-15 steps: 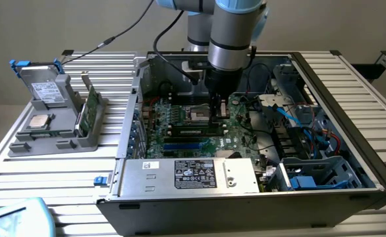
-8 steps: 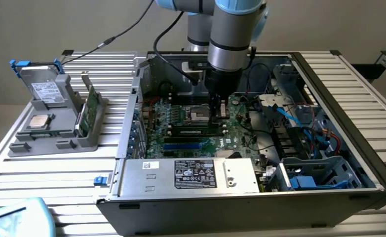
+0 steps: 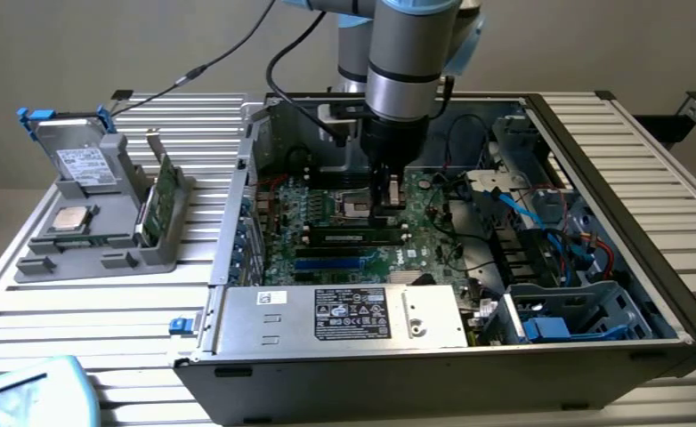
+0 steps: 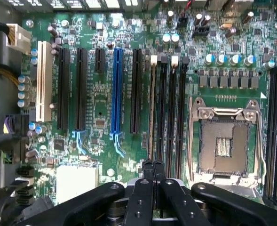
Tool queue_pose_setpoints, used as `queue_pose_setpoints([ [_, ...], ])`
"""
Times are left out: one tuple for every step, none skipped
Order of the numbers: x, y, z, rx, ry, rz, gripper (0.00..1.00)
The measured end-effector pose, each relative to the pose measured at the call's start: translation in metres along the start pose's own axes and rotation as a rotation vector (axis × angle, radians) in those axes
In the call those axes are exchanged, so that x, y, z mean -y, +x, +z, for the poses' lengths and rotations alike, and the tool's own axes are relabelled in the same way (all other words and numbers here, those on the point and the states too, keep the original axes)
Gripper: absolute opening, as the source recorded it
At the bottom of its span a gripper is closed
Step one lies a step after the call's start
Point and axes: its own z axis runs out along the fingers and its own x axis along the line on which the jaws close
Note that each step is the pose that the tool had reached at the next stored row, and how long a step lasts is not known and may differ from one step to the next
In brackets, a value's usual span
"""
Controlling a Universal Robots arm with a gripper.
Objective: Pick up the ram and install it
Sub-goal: 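Press down the ram until it locks into place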
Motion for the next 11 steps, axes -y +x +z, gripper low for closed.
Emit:
queue_pose_setpoints([
  [-0.0031, 0.0, 0.0002, 0.0, 0.0003, 0.0, 0.11],
  [-0.0064, 0.0, 0.0003, -0.0001, 0.0005, 0.0, 0.11],
  [-0.0094, 0.0, 0.0005, 0.0, 0.0009, 0.0, 0.11],
  [-0.0127, 0.0, 0.0006, -0.0001, 0.0011, 0.0, 0.11],
  [-0.0158, 0.0, 0.0008, 0.0, 0.0015, 0.0, 0.11],
  [-0.019, -0.001, 0.001, -0.0001, 0.0018, 0.0, 0.11],
  [-0.0222, -0.001, 0.0012, -0.0001, 0.0021, 0.0, 0.11],
  [-0.0252, -0.001, 0.0014, 0.0, 0.0025, 0.0, 0.11],
  [-0.0281, -0.001, 0.0015, -0.0001, 0.0026, 0.0, 0.11],
  [-0.0306, -0.001, 0.0018, 0.0, 0.0029, 0.0, 0.11],
  [-0.0317, -0.001, 0.0018, 0.0001, 0.0029, 0.0, 0.11],
])
